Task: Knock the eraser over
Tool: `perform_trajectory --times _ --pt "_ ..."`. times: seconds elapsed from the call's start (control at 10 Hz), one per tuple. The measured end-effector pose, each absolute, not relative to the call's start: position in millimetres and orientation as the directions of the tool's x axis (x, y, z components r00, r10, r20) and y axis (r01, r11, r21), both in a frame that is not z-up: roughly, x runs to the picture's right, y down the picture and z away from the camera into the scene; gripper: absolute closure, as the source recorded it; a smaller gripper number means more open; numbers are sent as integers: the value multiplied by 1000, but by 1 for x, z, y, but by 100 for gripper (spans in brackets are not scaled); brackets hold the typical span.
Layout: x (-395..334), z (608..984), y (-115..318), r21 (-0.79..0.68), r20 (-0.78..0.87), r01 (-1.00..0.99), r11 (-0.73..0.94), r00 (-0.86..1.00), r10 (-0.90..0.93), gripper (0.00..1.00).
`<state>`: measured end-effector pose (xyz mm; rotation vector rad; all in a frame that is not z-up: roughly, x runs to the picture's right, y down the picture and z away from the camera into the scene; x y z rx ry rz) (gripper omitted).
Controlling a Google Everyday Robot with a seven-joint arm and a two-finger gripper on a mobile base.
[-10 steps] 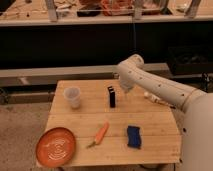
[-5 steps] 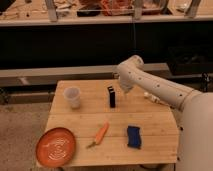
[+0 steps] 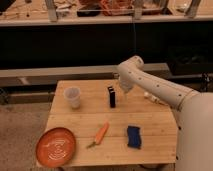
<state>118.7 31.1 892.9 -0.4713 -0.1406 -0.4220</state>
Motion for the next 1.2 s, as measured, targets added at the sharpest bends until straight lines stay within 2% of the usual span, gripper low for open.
perform_trajectory --times 0.1,0.2,0.4,0.8,1.2 --pt "119 894 31 -408 232 431 805 902 -365 52" --pt "120 896 31 -407 235 435 803 899 -369 57" --pt "120 897 32 -403 245 447 799 894 -377 60" --pt "73 885 47 -392 311 525 755 848 -429 97" --pt "59 879 54 -366 345 566 739 820 -457 100"
